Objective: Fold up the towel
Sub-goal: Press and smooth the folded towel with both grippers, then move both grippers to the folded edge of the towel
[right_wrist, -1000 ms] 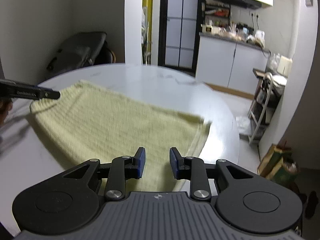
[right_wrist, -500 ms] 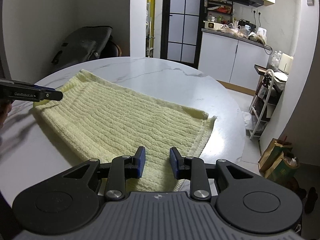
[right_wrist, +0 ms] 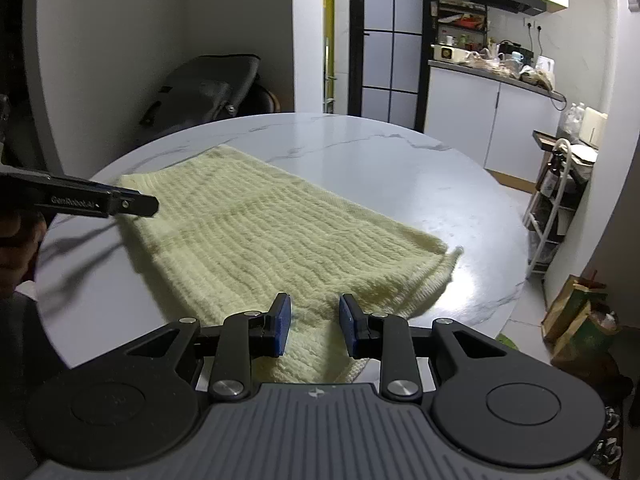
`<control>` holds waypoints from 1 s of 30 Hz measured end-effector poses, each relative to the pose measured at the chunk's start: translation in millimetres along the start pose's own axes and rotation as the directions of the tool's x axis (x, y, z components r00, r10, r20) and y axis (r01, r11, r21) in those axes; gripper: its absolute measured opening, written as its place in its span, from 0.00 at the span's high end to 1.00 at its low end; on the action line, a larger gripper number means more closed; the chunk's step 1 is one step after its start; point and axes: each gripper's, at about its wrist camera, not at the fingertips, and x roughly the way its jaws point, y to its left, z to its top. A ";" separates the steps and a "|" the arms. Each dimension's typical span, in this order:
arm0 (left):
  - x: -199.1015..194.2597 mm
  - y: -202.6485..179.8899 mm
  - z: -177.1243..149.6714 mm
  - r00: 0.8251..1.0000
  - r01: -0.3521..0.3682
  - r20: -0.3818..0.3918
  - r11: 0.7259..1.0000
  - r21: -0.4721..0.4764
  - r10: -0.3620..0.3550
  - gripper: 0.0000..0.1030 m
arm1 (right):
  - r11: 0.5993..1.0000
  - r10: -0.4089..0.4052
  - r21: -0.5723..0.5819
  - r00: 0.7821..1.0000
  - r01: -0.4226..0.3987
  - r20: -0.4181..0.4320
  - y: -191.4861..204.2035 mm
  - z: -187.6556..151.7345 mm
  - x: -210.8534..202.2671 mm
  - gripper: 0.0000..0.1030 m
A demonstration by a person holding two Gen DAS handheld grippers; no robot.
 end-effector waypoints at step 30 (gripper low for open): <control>11.6 16.8 7.0 0.998 -0.062 -0.030 0.998 0.012 0.063 0.61 | 0.993 0.107 -0.042 0.994 -0.107 -0.008 25.3 -21.1 -25.1 0.63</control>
